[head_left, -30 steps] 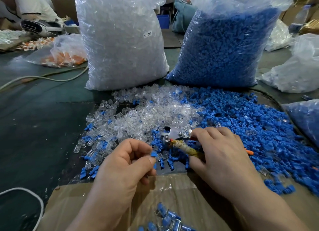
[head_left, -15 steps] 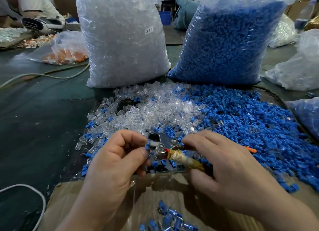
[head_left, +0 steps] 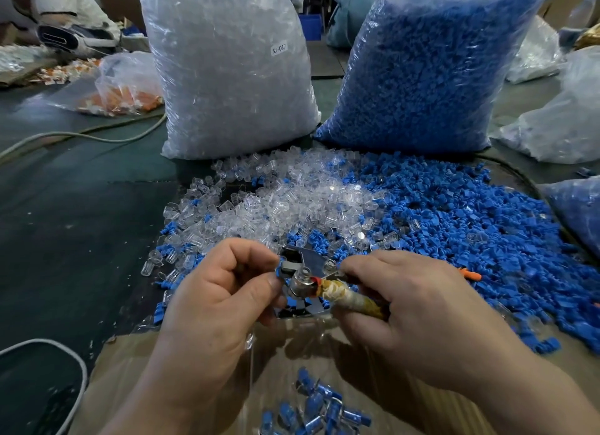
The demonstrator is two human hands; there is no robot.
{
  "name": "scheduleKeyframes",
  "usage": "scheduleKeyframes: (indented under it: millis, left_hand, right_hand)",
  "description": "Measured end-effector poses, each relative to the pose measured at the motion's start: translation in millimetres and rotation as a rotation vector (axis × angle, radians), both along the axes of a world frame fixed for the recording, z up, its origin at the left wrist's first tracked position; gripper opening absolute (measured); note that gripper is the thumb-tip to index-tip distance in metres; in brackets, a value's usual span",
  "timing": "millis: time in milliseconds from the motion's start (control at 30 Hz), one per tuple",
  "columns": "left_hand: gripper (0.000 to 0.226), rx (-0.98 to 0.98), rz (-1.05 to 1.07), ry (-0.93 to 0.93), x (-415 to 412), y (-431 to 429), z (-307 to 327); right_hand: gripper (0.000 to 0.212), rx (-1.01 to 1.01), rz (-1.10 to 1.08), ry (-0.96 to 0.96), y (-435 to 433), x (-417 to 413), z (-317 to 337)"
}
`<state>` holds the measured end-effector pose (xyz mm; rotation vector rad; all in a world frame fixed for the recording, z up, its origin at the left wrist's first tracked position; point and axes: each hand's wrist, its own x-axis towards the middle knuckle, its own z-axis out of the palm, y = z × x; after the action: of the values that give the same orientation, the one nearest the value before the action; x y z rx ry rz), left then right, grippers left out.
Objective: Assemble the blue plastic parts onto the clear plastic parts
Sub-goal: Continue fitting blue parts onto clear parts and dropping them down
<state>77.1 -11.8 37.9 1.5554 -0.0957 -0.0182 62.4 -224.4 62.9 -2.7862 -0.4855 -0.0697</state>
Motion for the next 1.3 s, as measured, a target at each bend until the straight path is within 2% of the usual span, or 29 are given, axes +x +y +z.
scheduleKeyframes:
  millis: [233,300,400,533,667,800,900,1100,1167,1233,1300]
  left_hand:
    - [0.038,0.051,0.085,-0.010,0,-2,2]
    - [0.037,0.082,0.126,0.020,1,0,3]
    - [0.037,0.117,0.057,0.173,0,-5,2]
    - [0.038,0.335,-0.024,0.168,-7,-18,-5]
    - [0.031,0.452,0.011,0.089,-6,-16,-9]
    - [0.029,0.488,0.044,0.026,-7,-19,-9]
    - [0.028,0.494,0.031,-0.024,-8,-21,-9]
    - [0.028,0.489,0.005,-0.180,-11,-19,-3]
    - [0.028,0.371,-0.017,-0.109,-11,-19,1]
    - [0.009,0.310,-0.019,-0.047,-9,-18,3]
    - [0.035,0.355,-0.101,-0.014,-5,-12,5]
  right_hand:
    - [0.042,0.032,-0.075,-0.052,0,-4,-3]
    - [0.047,-0.020,-0.141,-0.076,-5,-1,-8]
    - [0.059,-0.144,-0.248,-0.059,-12,10,-12]
    - [0.072,-0.237,-0.266,0.003,-12,20,-17]
    - [0.067,-0.223,-0.272,-0.021,-11,21,-16]
    - [0.045,-0.078,-0.186,-0.226,6,8,-12]
    - [0.030,-0.019,-0.005,-0.263,20,1,-15]
    - [0.029,0.031,0.034,-0.319,22,3,-19]
    - [0.029,0.067,0.041,-0.363,21,2,-19]
    - [0.027,0.110,0.072,-0.396,21,2,-17]
    - [0.027,0.130,0.124,-0.421,25,1,-15]
